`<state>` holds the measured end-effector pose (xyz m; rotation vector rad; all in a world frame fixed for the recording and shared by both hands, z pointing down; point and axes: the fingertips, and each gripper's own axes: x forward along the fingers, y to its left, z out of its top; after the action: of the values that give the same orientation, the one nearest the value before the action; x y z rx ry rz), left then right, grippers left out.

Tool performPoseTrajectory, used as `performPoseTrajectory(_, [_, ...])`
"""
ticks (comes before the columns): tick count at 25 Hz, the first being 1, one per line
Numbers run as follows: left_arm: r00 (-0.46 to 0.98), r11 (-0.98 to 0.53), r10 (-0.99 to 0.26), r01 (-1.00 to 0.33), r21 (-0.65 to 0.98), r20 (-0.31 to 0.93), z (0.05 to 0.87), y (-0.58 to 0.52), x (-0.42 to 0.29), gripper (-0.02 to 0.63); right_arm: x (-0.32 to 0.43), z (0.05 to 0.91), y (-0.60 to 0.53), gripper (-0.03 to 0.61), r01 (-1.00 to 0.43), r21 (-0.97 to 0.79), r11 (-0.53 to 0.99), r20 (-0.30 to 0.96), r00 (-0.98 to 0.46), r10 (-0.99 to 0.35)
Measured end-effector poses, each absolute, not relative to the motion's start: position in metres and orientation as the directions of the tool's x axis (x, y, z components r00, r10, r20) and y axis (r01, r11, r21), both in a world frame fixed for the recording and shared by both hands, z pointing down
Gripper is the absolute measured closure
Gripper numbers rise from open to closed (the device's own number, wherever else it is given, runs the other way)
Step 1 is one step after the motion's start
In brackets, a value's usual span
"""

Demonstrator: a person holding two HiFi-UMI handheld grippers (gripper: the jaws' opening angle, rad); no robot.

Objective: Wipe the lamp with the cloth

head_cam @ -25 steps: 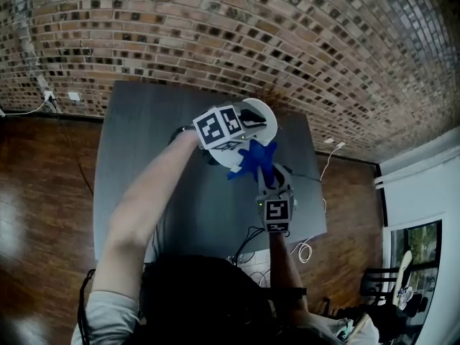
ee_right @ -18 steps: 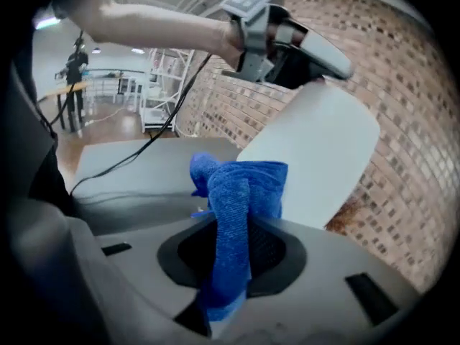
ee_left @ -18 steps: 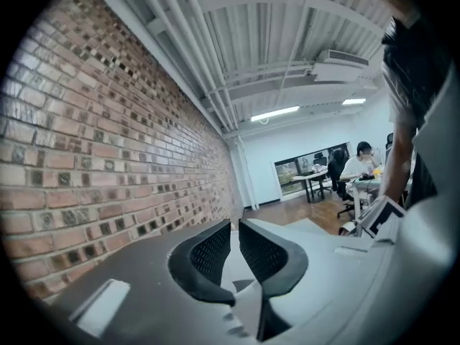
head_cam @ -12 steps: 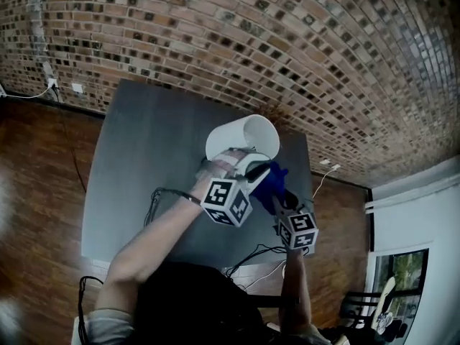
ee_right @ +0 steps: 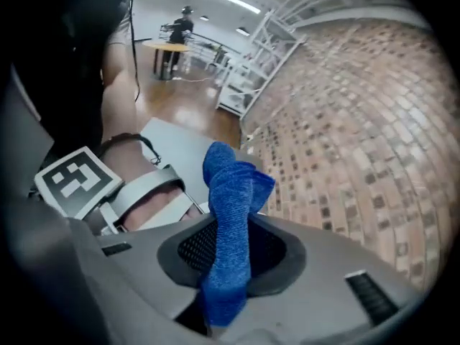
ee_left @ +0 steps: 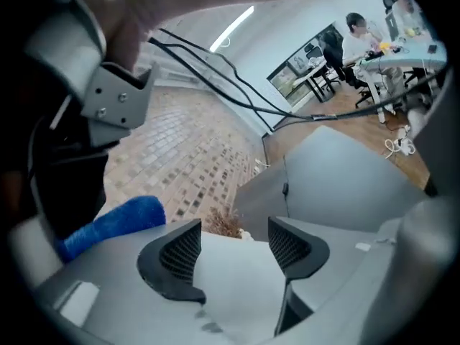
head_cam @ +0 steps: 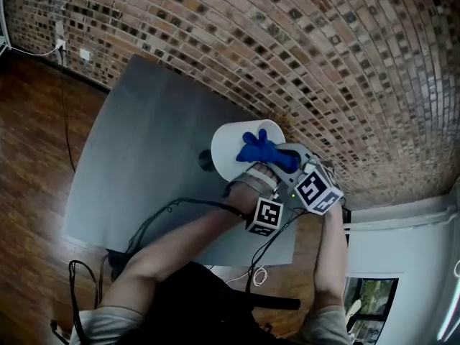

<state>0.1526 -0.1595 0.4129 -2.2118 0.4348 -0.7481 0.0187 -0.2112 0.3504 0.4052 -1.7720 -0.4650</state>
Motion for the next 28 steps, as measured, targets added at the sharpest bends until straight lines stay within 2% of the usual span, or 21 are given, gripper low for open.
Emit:
performPoseTrajectory(3, [0.744,-0.665,-0.517,-0.038,-0.746,0.423,0.416,-0.165,0.154,0.330,0.009,0.371,-0.230,0.489,0.037,0.441,0.897,0.880,-0.213,-0.424])
performPoseTrajectory(6, [0.757,-0.678,-0.516,-0.075,-0.732,0.401,0.410,-0.167,0.156,0.331,0.014,0.361,-0.282,0.489,-0.015,0.554,0.833,0.820,-0.164,-0.548])
performPoseTrajectory(9, [0.765,-0.660,-0.534,-0.111,-0.743,0.360,0.411,-0.170,0.154,0.331,0.046,0.359,-0.340,0.489,-0.094,0.684,0.724,0.724,-0.039,-0.689])
performPoseTrajectory(13, [0.773,-0.656,-0.529,-0.109,-0.747,0.351,0.410,-0.169,0.154,0.336,0.089,0.330,-0.365,0.489,-0.147,0.800,0.582,0.599,0.133,-0.790])
performPoseTrajectory(16, [0.774,-0.644,-0.536,-0.116,-0.756,0.338,0.411,-0.169,0.150,0.336,0.092,0.306,-0.356,0.489,-0.177,0.807,0.564,0.583,0.080,-0.809])
performPoseTrajectory(19, [0.775,-0.622,-0.547,-0.123,-0.773,0.316,0.414,-0.169,0.147,0.336,0.108,0.334,-0.337,0.489,-0.092,0.739,0.668,0.672,0.026,-0.740])
performPoseTrajectory(21, [0.777,-0.619,-0.546,-0.123,-0.776,0.312,0.415,-0.169,0.146,0.336,0.136,0.362,-0.320,0.489,-0.071,0.687,0.723,0.726,0.097,-0.681])
performPoseTrajectory(24, [0.788,-0.635,-0.528,-0.121,-0.763,0.315,0.416,-0.164,0.146,0.333,0.152,0.369,-0.275,0.491,-0.260,0.592,0.763,0.803,0.112,-0.585])
performPoseTrajectory(26, [0.789,-0.632,-0.529,-0.119,-0.766,0.314,0.415,-0.166,0.146,0.333,0.140,0.368,-0.241,0.490,-0.377,0.434,0.818,0.882,-0.006,-0.471])
performPoseTrajectory(28, [0.788,-0.621,-0.530,-0.111,-0.776,0.312,0.416,-0.166,0.146,0.333,0.131,0.367,-0.218,0.491,-0.427,0.299,0.854,0.919,-0.113,-0.378])
